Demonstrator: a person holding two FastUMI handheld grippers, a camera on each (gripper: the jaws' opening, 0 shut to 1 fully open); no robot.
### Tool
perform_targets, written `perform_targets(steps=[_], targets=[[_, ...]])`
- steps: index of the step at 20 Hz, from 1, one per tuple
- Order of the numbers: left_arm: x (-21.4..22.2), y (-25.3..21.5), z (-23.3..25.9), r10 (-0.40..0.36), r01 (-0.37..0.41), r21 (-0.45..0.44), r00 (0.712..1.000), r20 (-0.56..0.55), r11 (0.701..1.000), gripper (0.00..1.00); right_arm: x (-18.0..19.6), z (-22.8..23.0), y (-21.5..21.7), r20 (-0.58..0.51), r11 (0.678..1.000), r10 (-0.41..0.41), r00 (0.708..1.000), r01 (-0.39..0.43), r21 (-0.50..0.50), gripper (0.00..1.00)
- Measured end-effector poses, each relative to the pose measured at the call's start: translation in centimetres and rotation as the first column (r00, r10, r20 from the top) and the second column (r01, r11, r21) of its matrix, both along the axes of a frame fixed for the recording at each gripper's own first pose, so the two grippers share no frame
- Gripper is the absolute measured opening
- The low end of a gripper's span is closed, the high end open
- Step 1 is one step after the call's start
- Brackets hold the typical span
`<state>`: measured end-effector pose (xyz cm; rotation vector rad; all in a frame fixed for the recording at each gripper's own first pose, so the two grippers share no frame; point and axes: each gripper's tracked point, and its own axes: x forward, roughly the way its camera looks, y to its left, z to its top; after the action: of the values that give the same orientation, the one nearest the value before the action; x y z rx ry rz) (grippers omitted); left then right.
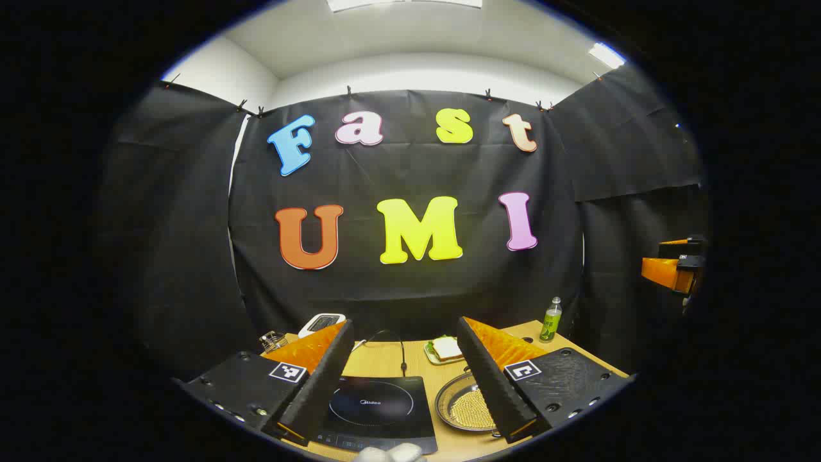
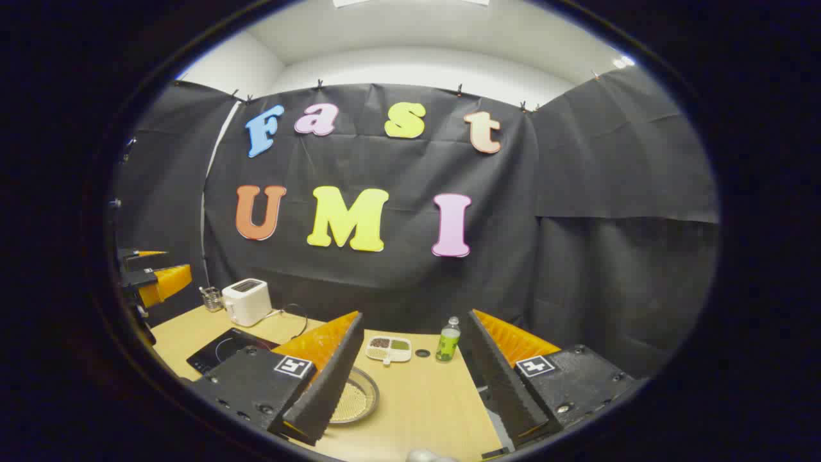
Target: First push the handle of the pot to place it horizontally, then grasp the pot with both hands and set it on the induction cooktop.
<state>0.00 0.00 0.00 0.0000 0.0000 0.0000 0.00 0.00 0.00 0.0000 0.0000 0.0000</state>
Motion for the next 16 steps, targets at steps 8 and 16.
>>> perform_targets(steps=[8,16], targets=[[-0.7,1.3,-0.7,0.006,-0.006,-0.027,1.000,-0.002,1.000,0.96,0.3,0.3,3.3,-0.009,0.998,0.048,0.999,-0.048,-0.035,0.97],[-2.1,3.3,-2.4,0.044,-0.044,-0.027,0.999,-0.019,0.999,0.96,1.6,-1.5,9.2,-0.055,0.988,0.152,0.987,-0.154,-0.023,0.97]])
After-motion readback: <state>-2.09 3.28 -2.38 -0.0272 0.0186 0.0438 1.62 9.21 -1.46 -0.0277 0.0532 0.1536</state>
